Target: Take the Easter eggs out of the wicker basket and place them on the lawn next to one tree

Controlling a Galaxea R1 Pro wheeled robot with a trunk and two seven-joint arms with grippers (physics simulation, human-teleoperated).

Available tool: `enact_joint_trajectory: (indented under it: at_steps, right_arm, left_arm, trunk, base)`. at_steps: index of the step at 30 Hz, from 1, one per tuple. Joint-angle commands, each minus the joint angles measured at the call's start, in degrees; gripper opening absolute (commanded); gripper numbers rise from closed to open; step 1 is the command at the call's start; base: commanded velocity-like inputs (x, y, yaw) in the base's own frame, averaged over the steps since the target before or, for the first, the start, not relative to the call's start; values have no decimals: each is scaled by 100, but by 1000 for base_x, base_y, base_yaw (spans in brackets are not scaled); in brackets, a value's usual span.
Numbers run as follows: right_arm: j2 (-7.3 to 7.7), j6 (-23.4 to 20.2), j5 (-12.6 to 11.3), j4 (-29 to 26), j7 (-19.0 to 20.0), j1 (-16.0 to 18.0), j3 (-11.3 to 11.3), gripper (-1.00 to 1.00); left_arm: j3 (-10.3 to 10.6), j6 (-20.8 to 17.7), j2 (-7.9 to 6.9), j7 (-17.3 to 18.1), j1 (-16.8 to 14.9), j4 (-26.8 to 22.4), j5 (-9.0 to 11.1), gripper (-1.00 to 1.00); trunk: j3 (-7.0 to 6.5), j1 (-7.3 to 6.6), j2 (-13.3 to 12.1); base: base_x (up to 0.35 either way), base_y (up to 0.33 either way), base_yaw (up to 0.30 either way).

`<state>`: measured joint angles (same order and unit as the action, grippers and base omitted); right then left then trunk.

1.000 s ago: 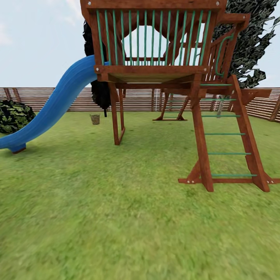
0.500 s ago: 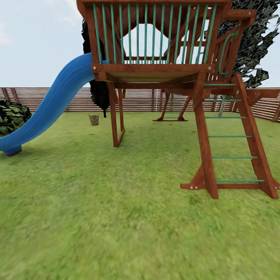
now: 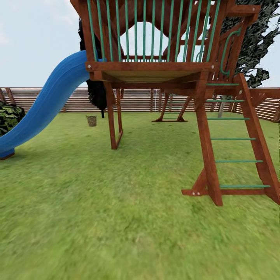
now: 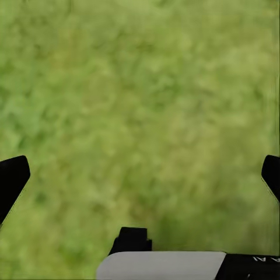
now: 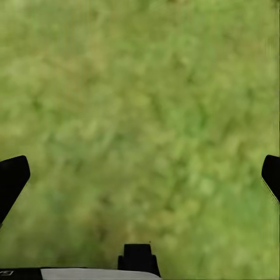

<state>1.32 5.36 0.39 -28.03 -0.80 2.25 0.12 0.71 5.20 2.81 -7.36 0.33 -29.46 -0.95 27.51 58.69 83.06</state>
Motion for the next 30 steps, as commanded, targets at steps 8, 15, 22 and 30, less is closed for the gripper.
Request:
enact_joint_trajectory:
  at_steps: [8, 15, 22, 30]
  right_arm:
    - [0, 17, 9, 0, -8, 3, 6, 100]
    - [0, 85, 13, -1, -8, 3, 13, 100]
    - [0, 105, 13, -1, -8, 3, 14, 100]
    - [7, 105, 13, -1, -8, 3, 0, 100]
  left_arm:
    - [8, 8, 0, -27, 2, -7, -10, 100]
    - [8, 8, 0, -26, 2, -7, -10, 100]
    - [16, 8, 0, -22, 2, -7, -10, 100]
    - [15, 11, 0, -20, 3, -13, 12, 100]
  trunk:
    - [5, 4, 2]
    - [5, 4, 2]
    - [5, 4, 2]
    - [5, 4, 2]
  base:
    - [334, 12, -27]
    - [334, 64, -1]
    - [334, 9, 0]
    - [226, 0, 0]
